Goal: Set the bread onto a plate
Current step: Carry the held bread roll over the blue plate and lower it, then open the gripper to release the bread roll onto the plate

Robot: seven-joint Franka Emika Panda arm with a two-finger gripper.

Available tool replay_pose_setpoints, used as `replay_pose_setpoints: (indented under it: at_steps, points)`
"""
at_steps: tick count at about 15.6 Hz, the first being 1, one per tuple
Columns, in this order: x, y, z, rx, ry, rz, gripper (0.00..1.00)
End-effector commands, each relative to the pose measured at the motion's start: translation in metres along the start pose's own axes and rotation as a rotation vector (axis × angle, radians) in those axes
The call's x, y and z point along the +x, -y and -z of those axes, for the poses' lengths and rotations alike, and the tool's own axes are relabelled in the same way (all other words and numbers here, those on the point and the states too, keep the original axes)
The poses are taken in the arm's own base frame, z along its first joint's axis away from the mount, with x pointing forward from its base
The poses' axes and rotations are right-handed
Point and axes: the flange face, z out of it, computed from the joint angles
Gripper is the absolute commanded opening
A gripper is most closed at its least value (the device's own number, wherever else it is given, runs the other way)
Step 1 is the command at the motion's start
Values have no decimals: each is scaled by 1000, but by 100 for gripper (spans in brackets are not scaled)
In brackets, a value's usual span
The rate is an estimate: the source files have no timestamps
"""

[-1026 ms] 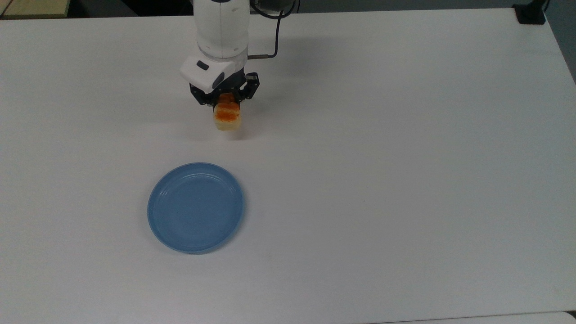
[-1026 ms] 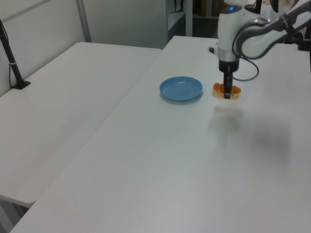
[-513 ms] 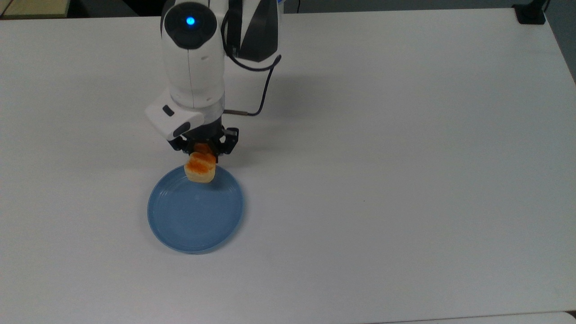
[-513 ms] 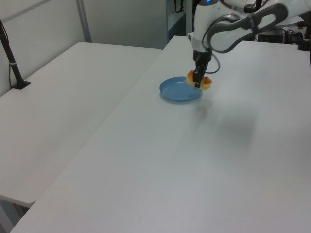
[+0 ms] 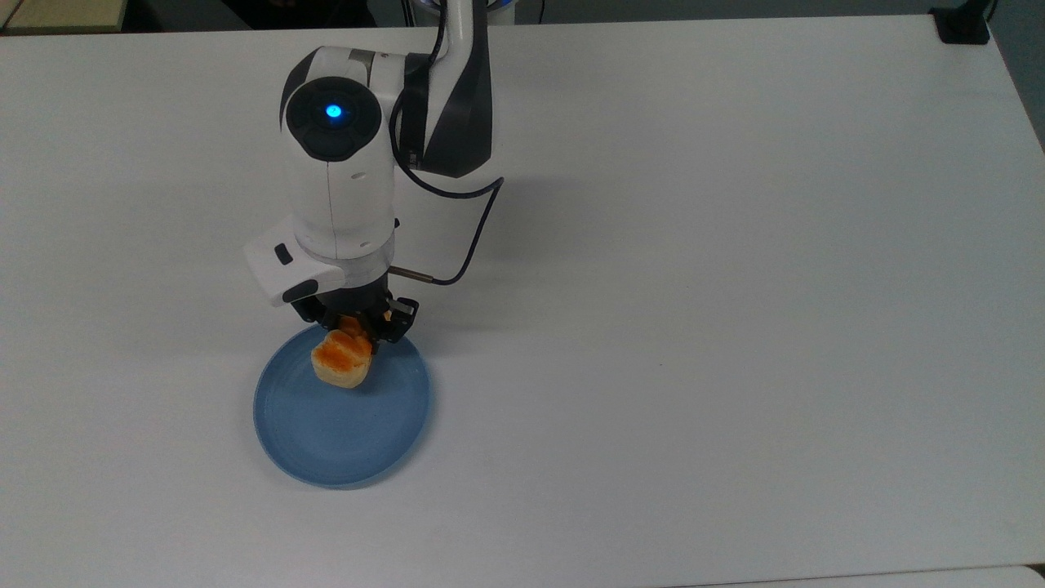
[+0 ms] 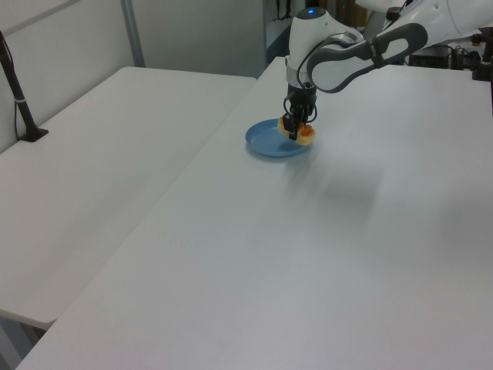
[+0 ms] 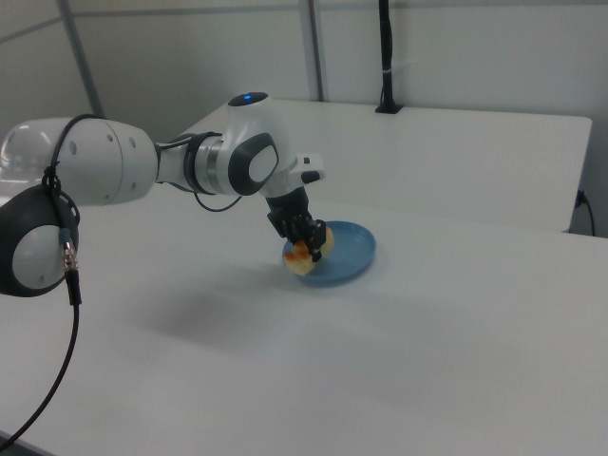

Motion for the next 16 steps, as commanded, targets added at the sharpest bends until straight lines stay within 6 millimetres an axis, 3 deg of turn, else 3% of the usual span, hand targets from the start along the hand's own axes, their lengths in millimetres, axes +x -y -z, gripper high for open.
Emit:
replay_pose_setpoints:
  at_steps: [1,7,12,16]
  points:
    - [14,-7,3,10,-8,-51,45]
    - [18,-31,27,53,-15,-108,45]
    - [24,-27,31,101,-27,-147,45]
    - [39,-20,20,125,-44,-249,45]
